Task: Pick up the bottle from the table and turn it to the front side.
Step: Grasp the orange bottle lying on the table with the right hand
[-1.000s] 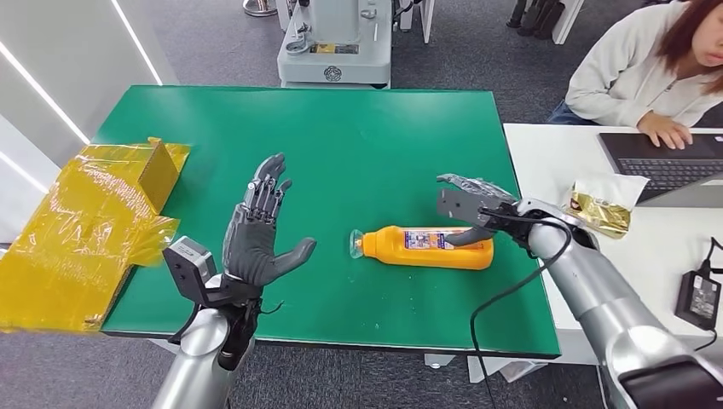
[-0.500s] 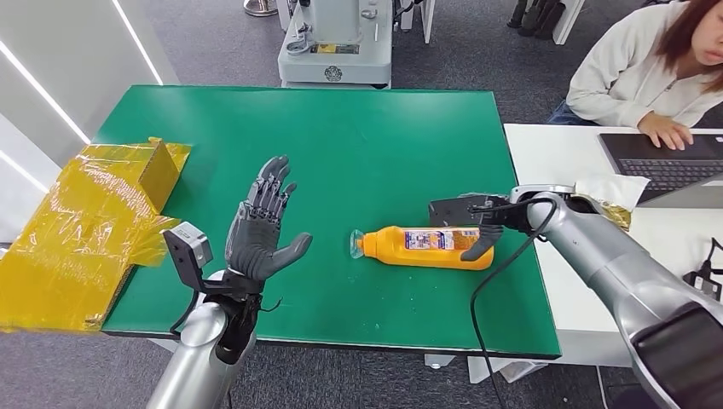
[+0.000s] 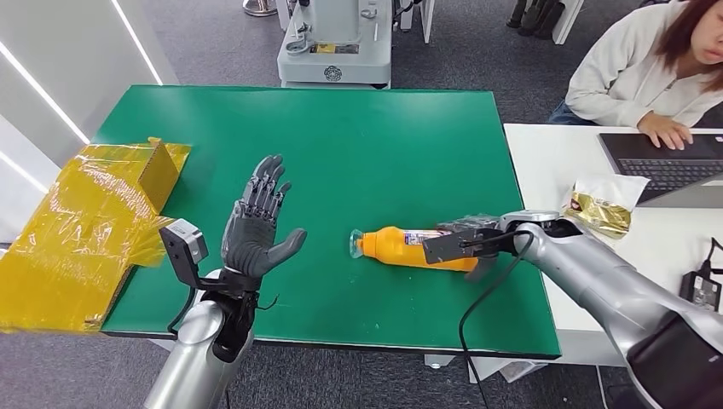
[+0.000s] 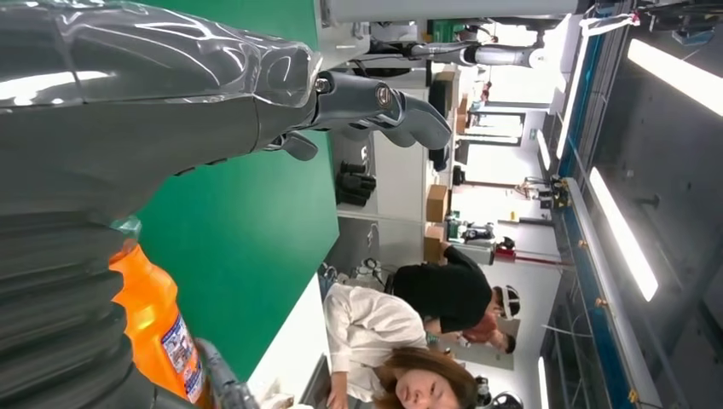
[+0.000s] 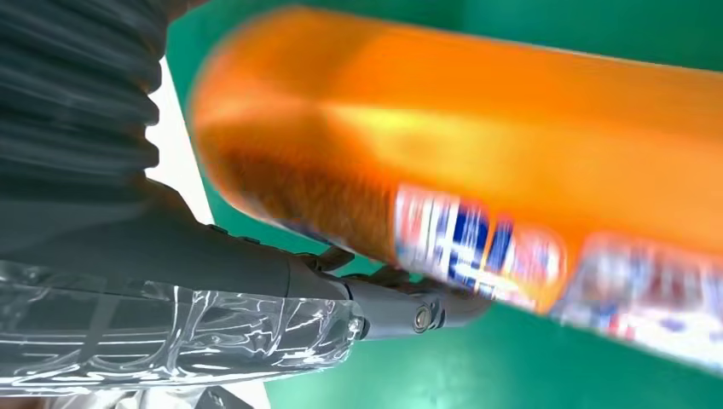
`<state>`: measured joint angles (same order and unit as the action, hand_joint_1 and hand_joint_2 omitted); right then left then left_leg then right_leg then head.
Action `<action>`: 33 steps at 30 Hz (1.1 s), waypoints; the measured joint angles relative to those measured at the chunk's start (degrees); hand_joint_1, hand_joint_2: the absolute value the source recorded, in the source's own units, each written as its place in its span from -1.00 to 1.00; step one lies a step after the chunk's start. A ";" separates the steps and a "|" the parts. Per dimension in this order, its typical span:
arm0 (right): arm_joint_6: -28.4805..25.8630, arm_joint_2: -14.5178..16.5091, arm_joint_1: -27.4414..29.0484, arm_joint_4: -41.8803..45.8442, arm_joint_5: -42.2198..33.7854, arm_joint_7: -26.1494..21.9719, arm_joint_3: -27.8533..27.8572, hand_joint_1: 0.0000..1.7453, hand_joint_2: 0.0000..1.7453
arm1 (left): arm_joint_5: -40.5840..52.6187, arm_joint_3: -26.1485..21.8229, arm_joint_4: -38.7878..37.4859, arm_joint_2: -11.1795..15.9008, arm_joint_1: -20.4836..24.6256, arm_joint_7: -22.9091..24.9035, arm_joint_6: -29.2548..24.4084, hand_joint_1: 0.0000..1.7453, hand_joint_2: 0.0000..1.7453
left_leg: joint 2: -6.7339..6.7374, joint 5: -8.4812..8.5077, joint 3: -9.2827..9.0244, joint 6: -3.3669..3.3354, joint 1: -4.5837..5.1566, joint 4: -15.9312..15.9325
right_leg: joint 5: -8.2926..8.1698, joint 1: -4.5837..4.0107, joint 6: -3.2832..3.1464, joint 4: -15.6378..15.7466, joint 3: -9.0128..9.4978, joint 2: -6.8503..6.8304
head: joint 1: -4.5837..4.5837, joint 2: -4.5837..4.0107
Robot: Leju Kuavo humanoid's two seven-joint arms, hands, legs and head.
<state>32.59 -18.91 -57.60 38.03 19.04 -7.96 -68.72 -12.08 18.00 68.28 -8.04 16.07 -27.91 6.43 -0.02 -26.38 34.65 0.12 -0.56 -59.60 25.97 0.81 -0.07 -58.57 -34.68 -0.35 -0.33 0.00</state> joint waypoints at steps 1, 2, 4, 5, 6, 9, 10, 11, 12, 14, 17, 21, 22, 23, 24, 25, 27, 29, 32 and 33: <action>-0.92 0.05 0.34 -0.25 0.49 -0.18 -0.69 -1.00 1.00 | 0.21 -0.02 0.02 0.00 -0.08 0.00 -0.31 -1.00 1.00 | 0.00 0.00 0.00 0.00 0.00 0.00 | 0.00 0.00 0.00 0.00 0.00 0.00 | 0.00 0.00; -2.01 0.11 0.72 -0.53 1.14 -0.37 -1.36 -1.00 1.00 | 0.50 -0.05 0.11 0.00 -0.25 0.00 -0.64 -1.00 1.00 | -0.01 0.00 0.00 0.00 0.00 0.00 | 0.00 0.00 0.00 0.00 0.00 0.00 | -0.01 0.00; -4.23 0.21 1.40 -1.07 2.43 -0.69 -2.53 -1.00 1.00 | 1.09 -0.16 0.62 0.01 -0.80 0.00 -1.23 -1.00 1.00 | 0.00 0.00 0.00 0.00 0.00 0.00 | 0.00 0.00 0.00 0.00 0.00 0.00 | -0.01 0.00; -5.23 0.22 1.62 -1.29 2.94 -0.78 -3.00 -0.88 1.00 | 1.36 -0.24 1.00 0.03 -1.12 0.00 -1.44 -1.00 1.00 | 0.01 0.00 -0.01 0.00 0.00 0.00 | 0.00 0.00 0.00 0.00 0.00 0.01 | 0.00 0.00; -6.13 0.22 1.76 -1.48 3.33 -0.85 -3.39 -0.75 1.00 | 1.63 -0.33 1.39 0.07 -1.42 0.01 -1.65 -1.00 1.00 | 0.01 0.00 -0.02 0.00 0.00 0.00 | 0.00 0.00 0.00 0.00 0.00 0.01 | 0.00 0.00; -8.78 0.19 2.23 -1.90 4.01 -0.90 -4.04 -0.50 1.00 | 2.40 -0.58 2.39 0.32 -2.25 0.06 -2.07 -1.00 1.00 | 0.03 0.00 -0.06 0.00 0.00 0.01 | 0.00 0.00 0.00 0.01 0.03 0.02 | 0.00 0.00; -9.66 0.13 2.51 -1.95 4.16 -0.81 -4.10 -0.50 1.00 | 2.57 -0.69 2.69 0.43 -2.54 0.07 -2.10 -1.00 1.00 | 0.03 0.00 -0.08 0.00 -0.01 0.01 | 0.00 -0.01 0.00 0.02 0.05 0.02 | 0.00 0.00; -10.40 0.06 2.81 -1.97 4.28 -0.70 -4.12 -0.12 1.00 | 2.71 -0.84 2.97 0.52 -2.80 0.08 -2.10 -1.00 1.00 | 0.03 0.00 -0.11 0.00 -0.01 0.01 | 0.00 -0.01 0.00 0.02 0.07 0.02 | 0.01 0.00; -10.94 -0.04 3.09 -1.97 4.34 -0.61 -4.12 0.25 1.00 | 2.78 -0.98 3.20 0.61 -3.01 0.09 -2.09 -1.00 1.00 | 0.03 0.00 -0.13 0.00 -0.01 0.00 | 0.00 -0.01 0.00 0.02 0.09 0.02 | 0.00 0.00; -11.58 -0.18 3.42 -1.95 4.47 -0.44 -4.12 1.00 1.00 | 2.85 -1.20 3.55 0.78 -3.25 0.11 -2.05 -1.00 1.00 | 0.04 0.00 -0.19 0.00 -0.01 0.00 | 0.00 -0.01 0.00 0.02 0.15 0.02 | 0.00 0.00; -13.22 -0.56 3.95 -1.62 5.26 0.30 -4.10 1.00 1.00 | 2.91 -1.35 3.80 0.92 -3.32 0.19 -1.86 -1.00 1.00 | 0.04 0.00 -0.33 0.00 -0.01 0.00 | 0.00 -0.01 0.01 0.05 0.30 0.01 | 0.00 0.00; -16.55 -1.37 5.56 -0.54 5.64 1.10 -3.44 1.00 1.00 | 3.05 -1.37 3.81 0.91 -3.29 0.38 -1.45 -1.00 1.00 | 0.04 0.00 -0.47 0.00 -0.02 0.00 | 0.00 -0.02 0.01 0.09 0.46 0.01 | 0.00 0.00; -17.29 -1.54 5.97 -0.28 5.61 1.20 -3.16 1.00 1.00 | 3.10 -1.37 3.81 0.89 -3.29 0.40 -1.40 -1.00 1.00 | 0.04 0.00 -0.50 -0.01 -0.02 0.00 | -0.01 -0.02 0.01 0.09 0.49 0.02 | 0.00 0.00; -18.09 -1.68 6.42 -0.06 5.49 1.22 -2.81 1.00 1.00 | 3.17 -1.37 3.81 0.87 -3.28 0.42 -1.35 -1.00 1.00 | 0.05 0.00 -0.52 -0.01 -0.02 0.00 | -0.01 -0.02 0.02 0.10 0.51 0.02 | 0.00 0.00; -18.96 -1.80 6.93 0.15 5.30 1.16 -2.32 1.00 1.00 | 3.29 -1.37 3.81 0.86 -3.28 0.42 -1.28 -1.00 1.00 | 0.05 -0.01 -0.54 -0.01 -0.02 0.00 | -0.01 -0.03 0.02 0.10 0.54 0.02 | -0.01 0.00; -20.00 -1.89 7.56 0.37 4.81 0.87 -1.69 1.00 1.00 | 3.44 -1.37 3.81 0.85 -3.28 0.42 -1.18 -1.00 1.00 | 0.05 -0.01 -0.55 -0.01 -0.03 0.00 | -0.01 -0.03 0.02 0.11 0.56 0.02 | 0.01 0.00; -22.15 -1.98 9.33 1.07 2.80 -0.40 0.36 1.00 1.00 | 3.74 -1.37 3.81 0.83 -3.28 0.36 -0.99 -1.00 1.00 | 0.05 -0.01 -0.60 -0.01 -0.05 0.00 | -0.01 -0.05 0.02 0.13 0.62 0.03 | 0.01 0.00; -23.77 -1.98 11.89 2.36 -0.58 -2.53 3.55 1.00 1.00 | 4.18 -1.37 3.81 0.81 -3.29 0.11 -1.13 -1.00 1.00 | 0.05 -0.02 -0.64 -0.02 -0.07 0.00 | -0.01 -0.07 0.02 0.14 0.67 0.03 | 0.01 0.00; -24.71 -1.98 17.32 5.82 -7.33 -6.45 10.08 1.00 1.00 | 5.71 -1.37 4.05 0.85 -3.50 -0.34 -2.91 -1.00 1.00 | 0.04 -0.02 -0.64 -0.02 -0.09 0.02 | -0.01 -0.09 0.02 0.14 0.70 0.02 | -0.01 0.00; -24.97 -1.96 19.49 7.40 -9.51 -7.56 12.50 1.00 1.00 | 6.37 -1.37 4.34 0.89 -3.71 -0.40 -3.86 -1.00 1.00 | 0.04 -0.03 -0.63 -0.02 -0.09 0.03 | 0.00 -0.09 0.01 0.14 0.70 0.01 | -0.01 0.00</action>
<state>7.62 -20.87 -38.11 45.42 9.53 -15.52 -56.22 -5.70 16.63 72.62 -7.15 12.36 -28.31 2.57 0.02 -26.40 34.02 0.11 -0.65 -59.57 25.97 0.71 -0.06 -58.43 -33.98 -0.33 -0.34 0.00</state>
